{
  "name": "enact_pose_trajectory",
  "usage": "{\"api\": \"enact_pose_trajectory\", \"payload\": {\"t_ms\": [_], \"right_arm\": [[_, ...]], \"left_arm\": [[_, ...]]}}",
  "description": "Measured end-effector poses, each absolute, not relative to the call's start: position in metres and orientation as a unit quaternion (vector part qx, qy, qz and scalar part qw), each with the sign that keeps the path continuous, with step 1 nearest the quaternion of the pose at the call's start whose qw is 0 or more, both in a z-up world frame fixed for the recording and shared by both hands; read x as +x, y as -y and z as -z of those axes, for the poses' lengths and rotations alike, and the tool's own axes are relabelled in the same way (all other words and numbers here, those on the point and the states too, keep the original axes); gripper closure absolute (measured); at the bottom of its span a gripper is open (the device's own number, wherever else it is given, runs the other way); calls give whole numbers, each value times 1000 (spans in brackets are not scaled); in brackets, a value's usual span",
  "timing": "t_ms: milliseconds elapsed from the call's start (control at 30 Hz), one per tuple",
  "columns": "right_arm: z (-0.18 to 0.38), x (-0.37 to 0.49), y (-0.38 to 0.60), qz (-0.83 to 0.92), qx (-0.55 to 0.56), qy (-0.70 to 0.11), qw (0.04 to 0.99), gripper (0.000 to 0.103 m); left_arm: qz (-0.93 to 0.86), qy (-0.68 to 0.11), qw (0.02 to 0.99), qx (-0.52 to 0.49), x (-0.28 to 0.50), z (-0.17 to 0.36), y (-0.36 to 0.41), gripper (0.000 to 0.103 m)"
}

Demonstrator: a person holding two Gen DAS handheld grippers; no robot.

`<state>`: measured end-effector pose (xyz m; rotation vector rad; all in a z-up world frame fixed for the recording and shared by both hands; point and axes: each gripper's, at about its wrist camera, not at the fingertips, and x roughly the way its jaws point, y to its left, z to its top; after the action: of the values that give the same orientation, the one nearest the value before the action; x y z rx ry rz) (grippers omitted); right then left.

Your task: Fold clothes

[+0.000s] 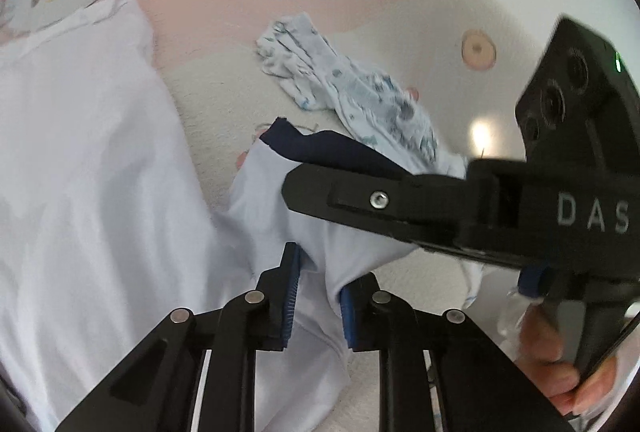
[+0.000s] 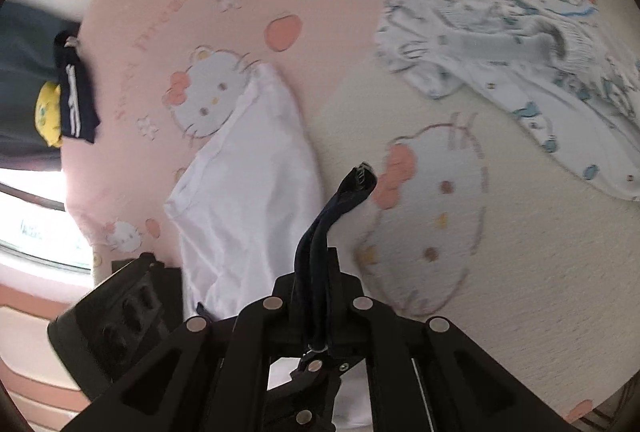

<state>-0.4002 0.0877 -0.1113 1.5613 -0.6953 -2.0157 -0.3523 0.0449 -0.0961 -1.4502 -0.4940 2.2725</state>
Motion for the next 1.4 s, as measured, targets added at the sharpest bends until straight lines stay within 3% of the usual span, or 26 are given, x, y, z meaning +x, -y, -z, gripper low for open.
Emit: {"api": "enact_pose_trajectory", "payload": {"t_ms": [100, 200, 233, 433, 567, 633, 733, 1100, 1233, 1400], "right_arm": [[104, -397, -77, 741, 565, 253, 259, 90], [96, -392, -77, 759, 540, 262, 253, 56], [94, -390, -78, 764, 534, 267, 246, 52], [103, -373, -88, 772, 554, 250, 189, 50], [112, -352, -85, 778, 571, 200, 170, 50], [114, -340, -80, 781, 580, 162, 164, 43], [115, -325, -67, 794, 577, 93, 166, 42], [152, -330, -62, 764, 607, 140, 167, 42], [138, -315, -45, 783, 584, 66, 204, 42], [149, -299, -38, 796, 582, -17, 164, 42]], "left_arm": [[-812, 217, 191, -506, -359, 97, -31, 90], [-826, 190, 161, -505, -356, 111, -20, 93], [-824, 198, 160, -506, -353, 113, -15, 93], [-814, 228, 150, -512, -341, 121, 3, 93], [-813, 233, 143, -513, -341, 121, 5, 93], [-811, 240, 143, -514, -342, 122, 6, 93], [-804, 248, 145, -520, -346, 124, 10, 93], [-795, 260, 151, -527, -345, 123, 17, 93], [-790, 262, 157, -531, -353, 122, 20, 93], [-790, 249, 162, -537, -360, 119, 20, 93]]}}
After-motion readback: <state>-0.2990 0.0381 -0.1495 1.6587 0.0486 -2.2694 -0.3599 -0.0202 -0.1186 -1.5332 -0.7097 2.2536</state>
